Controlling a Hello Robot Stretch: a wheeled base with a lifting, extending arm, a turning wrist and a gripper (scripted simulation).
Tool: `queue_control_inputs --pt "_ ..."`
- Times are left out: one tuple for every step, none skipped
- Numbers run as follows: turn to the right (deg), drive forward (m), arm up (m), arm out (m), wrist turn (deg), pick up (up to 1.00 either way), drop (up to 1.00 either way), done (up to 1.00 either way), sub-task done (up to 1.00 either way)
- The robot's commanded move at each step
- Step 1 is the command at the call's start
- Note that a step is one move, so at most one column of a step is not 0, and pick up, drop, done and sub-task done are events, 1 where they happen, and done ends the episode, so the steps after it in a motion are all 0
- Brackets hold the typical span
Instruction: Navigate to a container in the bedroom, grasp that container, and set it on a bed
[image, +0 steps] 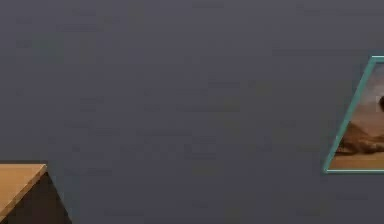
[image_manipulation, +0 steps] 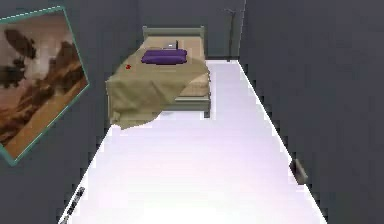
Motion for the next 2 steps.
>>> queue_control_inputs --pt "45.0 0.0 0.0 0.0 0.0 0.0 0.0 0.0 0.0" --pt "45.0 0.0 0.0 0.0 0.0 0.0 0.0 0.0 0.0"
